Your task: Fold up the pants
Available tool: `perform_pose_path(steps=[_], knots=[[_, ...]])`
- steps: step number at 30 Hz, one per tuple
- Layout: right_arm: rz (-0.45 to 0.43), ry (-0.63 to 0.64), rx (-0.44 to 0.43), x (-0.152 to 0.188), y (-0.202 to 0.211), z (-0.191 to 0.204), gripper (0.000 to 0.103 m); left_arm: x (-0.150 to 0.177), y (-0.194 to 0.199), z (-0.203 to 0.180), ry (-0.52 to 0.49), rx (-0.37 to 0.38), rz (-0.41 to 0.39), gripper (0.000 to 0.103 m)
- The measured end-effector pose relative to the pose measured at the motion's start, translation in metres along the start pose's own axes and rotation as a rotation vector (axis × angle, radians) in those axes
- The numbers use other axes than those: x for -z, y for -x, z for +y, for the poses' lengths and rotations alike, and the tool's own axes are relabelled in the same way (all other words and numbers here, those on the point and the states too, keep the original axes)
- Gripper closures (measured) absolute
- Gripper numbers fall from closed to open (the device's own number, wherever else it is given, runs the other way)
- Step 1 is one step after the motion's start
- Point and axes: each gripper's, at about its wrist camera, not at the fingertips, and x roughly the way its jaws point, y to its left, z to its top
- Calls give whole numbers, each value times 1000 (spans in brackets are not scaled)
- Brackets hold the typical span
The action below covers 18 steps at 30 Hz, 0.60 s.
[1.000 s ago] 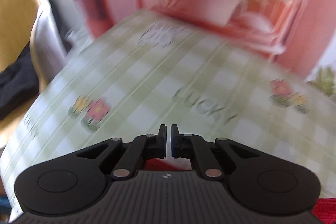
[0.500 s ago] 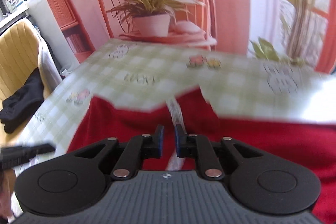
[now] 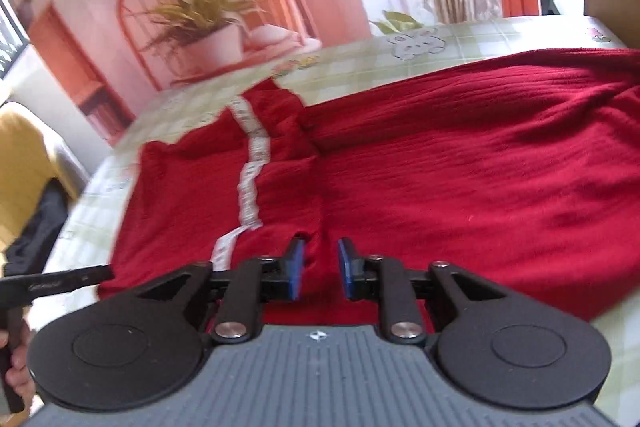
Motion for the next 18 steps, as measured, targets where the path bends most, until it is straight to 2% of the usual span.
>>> perform_pose_path(steps=[1, 2, 3, 5, 9, 12, 13, 15, 17, 18], knots=[[-2, -13, -19, 4, 3, 1, 62, -1, 2, -1, 4, 1, -3, 86], [-2, -27, -36, 8, 5, 1, 51, 0, 7, -1, 10, 0, -5, 75], [1, -40, -50, 11, 5, 1, 47, 2, 11, 0, 19, -4, -8, 60], [12, -58, -69, 15, 0, 1, 37, 6, 18, 1, 41, -8, -20, 49], [-21, -155, -97, 11, -10, -6, 33, 13, 23, -1, 17, 27, 4, 49], [-10, -209, -127, 5, -21, -7, 33, 19, 15, -7, -43, -2, 34, 49], [1, -215, -117, 4, -26, -6, 35, 20, 12, -8, -52, -15, 40, 48], [0, -221, -116, 2, -30, -4, 52, 21, 6, -8, -59, -37, 49, 48], [4, -231, -124, 1, -33, -2, 88, 20, 1, -8, -74, -59, 57, 49], [3, -229, -133, 0, -33, -1, 88, 19, -2, -8, -81, -74, 56, 50]])
